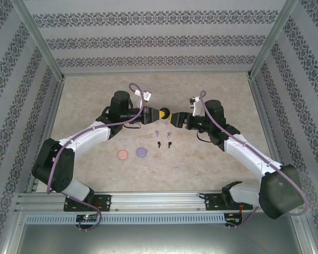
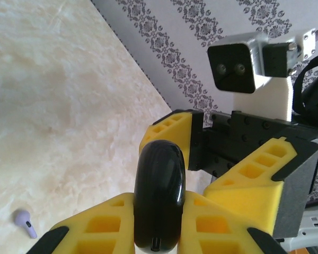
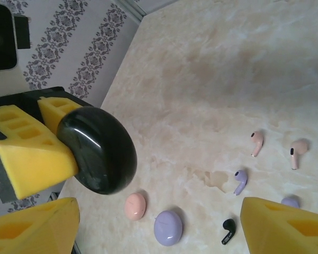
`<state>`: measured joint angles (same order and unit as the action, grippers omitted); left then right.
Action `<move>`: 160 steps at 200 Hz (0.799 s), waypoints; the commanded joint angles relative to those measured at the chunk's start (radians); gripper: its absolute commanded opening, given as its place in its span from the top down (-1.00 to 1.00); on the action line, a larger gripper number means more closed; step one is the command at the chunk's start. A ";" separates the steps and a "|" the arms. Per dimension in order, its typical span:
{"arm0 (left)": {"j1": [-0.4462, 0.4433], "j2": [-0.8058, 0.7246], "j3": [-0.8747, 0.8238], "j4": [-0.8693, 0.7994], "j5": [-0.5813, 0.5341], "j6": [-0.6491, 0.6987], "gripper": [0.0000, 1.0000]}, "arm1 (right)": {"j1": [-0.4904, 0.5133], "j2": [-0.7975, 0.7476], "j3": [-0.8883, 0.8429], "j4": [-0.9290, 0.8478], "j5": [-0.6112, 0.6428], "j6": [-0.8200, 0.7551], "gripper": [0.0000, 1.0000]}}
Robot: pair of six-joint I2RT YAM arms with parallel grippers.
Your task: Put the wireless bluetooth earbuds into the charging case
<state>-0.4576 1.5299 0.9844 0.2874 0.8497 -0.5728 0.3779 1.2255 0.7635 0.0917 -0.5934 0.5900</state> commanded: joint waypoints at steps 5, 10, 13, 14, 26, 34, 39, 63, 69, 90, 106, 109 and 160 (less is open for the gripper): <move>0.005 -0.018 0.030 -0.024 0.044 0.027 1.00 | 0.017 0.028 0.037 0.042 -0.024 -0.041 -0.57; 0.004 -0.018 0.030 -0.026 0.044 0.026 1.00 | 0.019 0.035 0.041 0.041 -0.022 -0.042 -0.56; 0.005 -0.017 0.032 -0.026 0.045 0.025 1.00 | 0.020 0.040 0.046 0.042 -0.021 -0.042 -0.55; 0.005 -0.017 0.032 -0.026 0.045 0.025 1.00 | 0.021 0.041 0.046 0.042 -0.020 -0.042 -0.55; 0.005 -0.019 0.034 -0.028 0.048 0.025 1.00 | 0.023 0.056 0.056 0.044 -0.016 -0.039 -0.55; 0.005 -0.019 0.035 -0.030 0.050 0.025 1.00 | 0.025 0.066 0.061 0.045 -0.014 -0.036 -0.53; 0.005 -0.019 0.036 -0.032 0.051 0.025 1.00 | 0.024 0.071 0.063 0.046 -0.013 -0.038 -0.53; 0.003 -0.024 0.039 -0.031 0.066 0.024 1.00 | 0.017 0.090 0.053 0.050 0.009 -0.038 -0.47; 0.003 -0.026 0.039 -0.029 0.068 0.024 1.00 | 0.013 0.095 0.047 0.049 0.017 -0.038 -0.45; 0.003 -0.037 0.035 -0.011 0.082 0.011 1.00 | -0.018 0.114 0.013 0.045 0.062 -0.017 -0.35; 0.004 -0.049 0.032 0.002 0.086 0.001 1.00 | -0.047 0.132 -0.015 0.049 0.067 -0.003 -0.30; 0.003 -0.051 0.031 0.002 0.086 0.000 1.00 | -0.050 0.133 -0.020 0.049 0.067 -0.002 -0.30; 0.003 -0.068 0.023 0.004 0.075 -0.002 1.00 | -0.074 0.041 -0.075 0.035 0.025 0.016 -0.31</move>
<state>-0.4515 1.4902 0.9871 0.2520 0.9016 -0.5755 0.3046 1.3430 0.7017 0.1162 -0.5472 0.5880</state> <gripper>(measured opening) 0.178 0.653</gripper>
